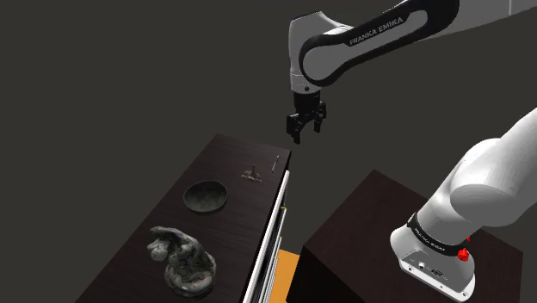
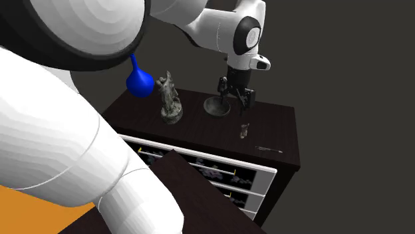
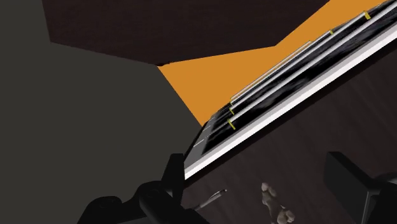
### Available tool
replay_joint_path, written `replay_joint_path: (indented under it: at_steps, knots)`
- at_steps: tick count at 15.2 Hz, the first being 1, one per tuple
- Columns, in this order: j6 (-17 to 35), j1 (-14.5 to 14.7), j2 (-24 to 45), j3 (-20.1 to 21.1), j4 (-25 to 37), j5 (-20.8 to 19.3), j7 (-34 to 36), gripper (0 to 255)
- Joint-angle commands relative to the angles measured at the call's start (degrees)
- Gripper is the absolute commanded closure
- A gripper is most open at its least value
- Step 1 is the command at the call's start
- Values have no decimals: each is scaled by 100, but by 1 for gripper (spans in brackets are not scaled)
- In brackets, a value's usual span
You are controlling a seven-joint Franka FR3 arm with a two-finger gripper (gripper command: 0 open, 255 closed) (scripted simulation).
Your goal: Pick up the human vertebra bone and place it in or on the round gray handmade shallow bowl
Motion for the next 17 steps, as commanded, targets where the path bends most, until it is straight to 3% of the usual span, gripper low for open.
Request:
replay_joint_path:
  at_steps: [1,9,17]
  knots:
    - [295,-6,472,54,145,-103,140,0]
    - [1000,92,2337,96,1118,-637,724,0]
    - [1234,363,4204,-86,2569,-1089,1146,0]
